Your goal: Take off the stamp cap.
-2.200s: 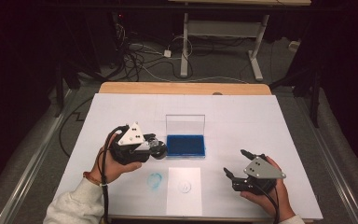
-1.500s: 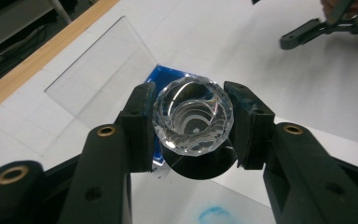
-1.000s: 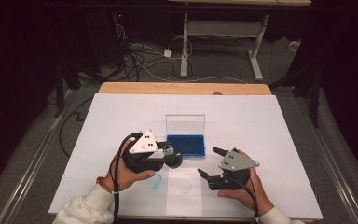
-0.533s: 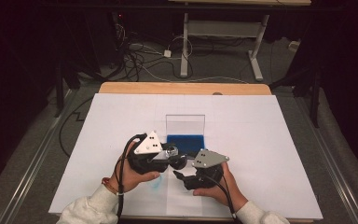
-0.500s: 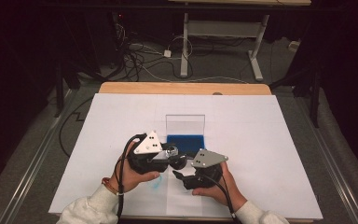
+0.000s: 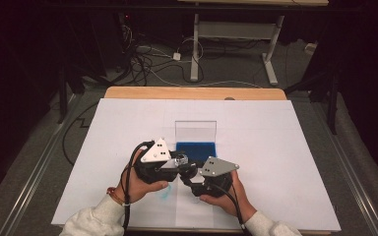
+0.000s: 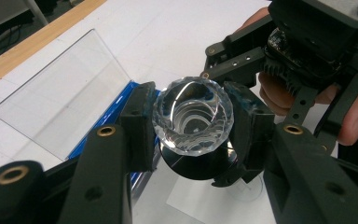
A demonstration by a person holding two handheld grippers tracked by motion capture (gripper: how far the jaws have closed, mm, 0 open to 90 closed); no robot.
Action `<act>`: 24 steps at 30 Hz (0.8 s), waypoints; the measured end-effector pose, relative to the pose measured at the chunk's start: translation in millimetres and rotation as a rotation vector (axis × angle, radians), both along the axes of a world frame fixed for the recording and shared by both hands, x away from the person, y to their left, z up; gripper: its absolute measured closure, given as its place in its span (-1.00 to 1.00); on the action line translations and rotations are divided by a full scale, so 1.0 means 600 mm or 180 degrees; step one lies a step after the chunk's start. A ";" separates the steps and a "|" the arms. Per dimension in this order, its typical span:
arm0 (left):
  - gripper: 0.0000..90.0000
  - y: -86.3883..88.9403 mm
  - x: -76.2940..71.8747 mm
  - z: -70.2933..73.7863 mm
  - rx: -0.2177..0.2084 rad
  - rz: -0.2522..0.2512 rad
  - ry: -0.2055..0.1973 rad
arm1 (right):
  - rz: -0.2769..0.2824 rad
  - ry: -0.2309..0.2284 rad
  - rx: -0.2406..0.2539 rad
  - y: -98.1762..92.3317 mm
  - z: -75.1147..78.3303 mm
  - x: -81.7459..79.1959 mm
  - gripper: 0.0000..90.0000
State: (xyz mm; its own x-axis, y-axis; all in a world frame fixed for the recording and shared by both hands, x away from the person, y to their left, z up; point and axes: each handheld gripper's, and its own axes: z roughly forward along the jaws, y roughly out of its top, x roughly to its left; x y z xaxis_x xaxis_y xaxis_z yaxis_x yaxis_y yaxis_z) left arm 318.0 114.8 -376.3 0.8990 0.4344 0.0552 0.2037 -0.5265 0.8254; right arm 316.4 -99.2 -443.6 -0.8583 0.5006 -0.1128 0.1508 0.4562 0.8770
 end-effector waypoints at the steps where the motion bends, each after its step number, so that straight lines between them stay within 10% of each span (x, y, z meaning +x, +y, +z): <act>1: 0.22 0.000 0.000 0.000 0.0000 0.0000 0.0000 | 0.0000 0.0000 0.0000 0.000 0.000 0.000 -0.15; 24: 0.22 -0.002 0.000 -0.008 -0.0054 -0.0078 0.0120 | 0.0052 -0.0188 -0.0521 0.001 0.012 -0.013 -0.12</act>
